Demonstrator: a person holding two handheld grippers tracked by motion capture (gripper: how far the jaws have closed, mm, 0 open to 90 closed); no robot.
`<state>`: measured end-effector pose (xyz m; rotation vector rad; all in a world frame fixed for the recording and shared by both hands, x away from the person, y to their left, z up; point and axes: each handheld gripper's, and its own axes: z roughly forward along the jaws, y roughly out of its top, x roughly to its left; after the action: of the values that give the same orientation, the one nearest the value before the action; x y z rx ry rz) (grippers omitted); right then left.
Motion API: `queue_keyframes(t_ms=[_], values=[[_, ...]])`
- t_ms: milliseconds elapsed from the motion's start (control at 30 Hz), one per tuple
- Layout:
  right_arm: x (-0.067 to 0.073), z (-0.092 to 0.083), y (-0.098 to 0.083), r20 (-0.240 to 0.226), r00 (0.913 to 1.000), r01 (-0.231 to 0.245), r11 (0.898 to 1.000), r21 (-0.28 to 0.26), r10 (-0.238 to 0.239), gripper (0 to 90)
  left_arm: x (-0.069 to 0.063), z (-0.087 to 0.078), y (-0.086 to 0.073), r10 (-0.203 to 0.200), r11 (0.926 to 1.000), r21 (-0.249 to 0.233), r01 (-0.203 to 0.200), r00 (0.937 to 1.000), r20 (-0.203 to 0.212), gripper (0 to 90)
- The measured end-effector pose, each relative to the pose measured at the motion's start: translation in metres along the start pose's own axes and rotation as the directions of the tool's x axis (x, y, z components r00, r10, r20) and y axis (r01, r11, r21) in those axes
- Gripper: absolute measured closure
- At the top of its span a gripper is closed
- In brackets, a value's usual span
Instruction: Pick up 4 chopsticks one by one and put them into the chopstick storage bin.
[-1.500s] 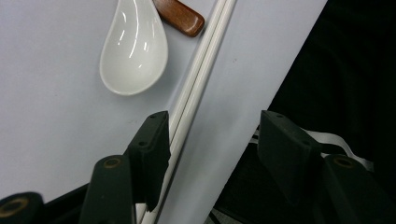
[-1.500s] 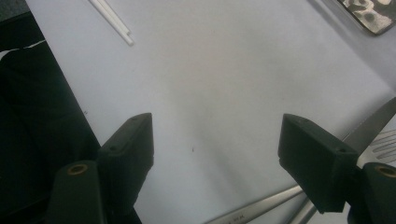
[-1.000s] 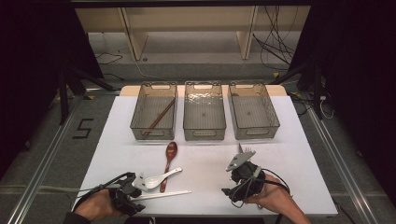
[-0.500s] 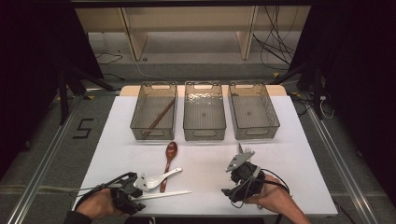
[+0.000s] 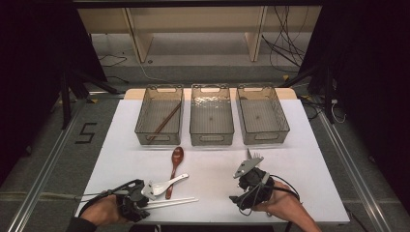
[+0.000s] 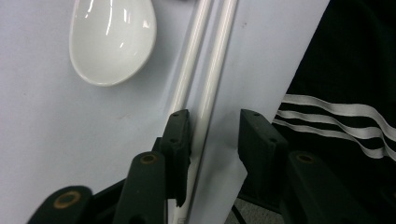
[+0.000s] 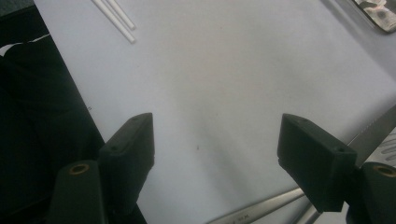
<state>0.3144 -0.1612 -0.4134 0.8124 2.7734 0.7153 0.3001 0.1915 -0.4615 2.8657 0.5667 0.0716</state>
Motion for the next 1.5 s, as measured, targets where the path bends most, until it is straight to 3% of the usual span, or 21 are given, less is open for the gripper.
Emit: queue_keyframes(t_ms=[167, 367, 400, 900, 1200, 1333, 1500], values=[[0.001, 0.001, 0.0, -0.012, 0.9999, -0.001, 1.0, 0.013, 0.001, 28.4, -0.001, 0.001, 0.006, 0.036, 0.9982, 0.048, -0.036, 0.9993, 0.005, 67.6], [0.001, 0.001, 0.0, -0.011, 0.9999, 0.0, 1.0, 0.014, 0.0, 28.4, 0.0, 0.001, 0.01, 0.05, 0.996, 0.073, -0.052, 0.9985, 0.02, 73.4], [0.001, 0.001, 0.0, -0.012, 0.9999, -0.001, 1.0, 0.014, 0.001, 28.5, -0.001, 0.002, 0.01, 0.041, 0.9969, 0.066, -0.043, 0.9989, 0.021, 73.9], [0.001, 0.001, 0.0, -0.011, 0.9999, -0.001, 1.0, 0.017, 0.001, 28.5, -0.003, 0.002, 0.014, 0.116, 0.9887, 0.093, -0.117, 0.993, 0.025, 82.6], [0.001, 0.001, 0.0, -0.013, 0.9999, -0.002, 1.0, 0.016, 0.002, 28.6, -0.003, 0.001, 0.013, 0.117, 0.9911, 0.06, -0.119, 0.9925, 0.035, 83.7], [0.0, 0.001, 0.0, -0.017, 0.9999, 0.003, 1.0, 0.013, -0.003, 28.6, -0.006, -0.007, 0.018, 0.121, 0.9926, 0.006, -0.121, 0.9918, 0.04, 83.9], [0.0, 0.001, 0.0, -0.015, 0.9999, -0.001, 1.0, 0.007, 0.001, 28.6, -0.005, -0.018, 0.021, 0.093, 0.995, -0.037, -0.093, 0.9954, 0.021, 83.9]])
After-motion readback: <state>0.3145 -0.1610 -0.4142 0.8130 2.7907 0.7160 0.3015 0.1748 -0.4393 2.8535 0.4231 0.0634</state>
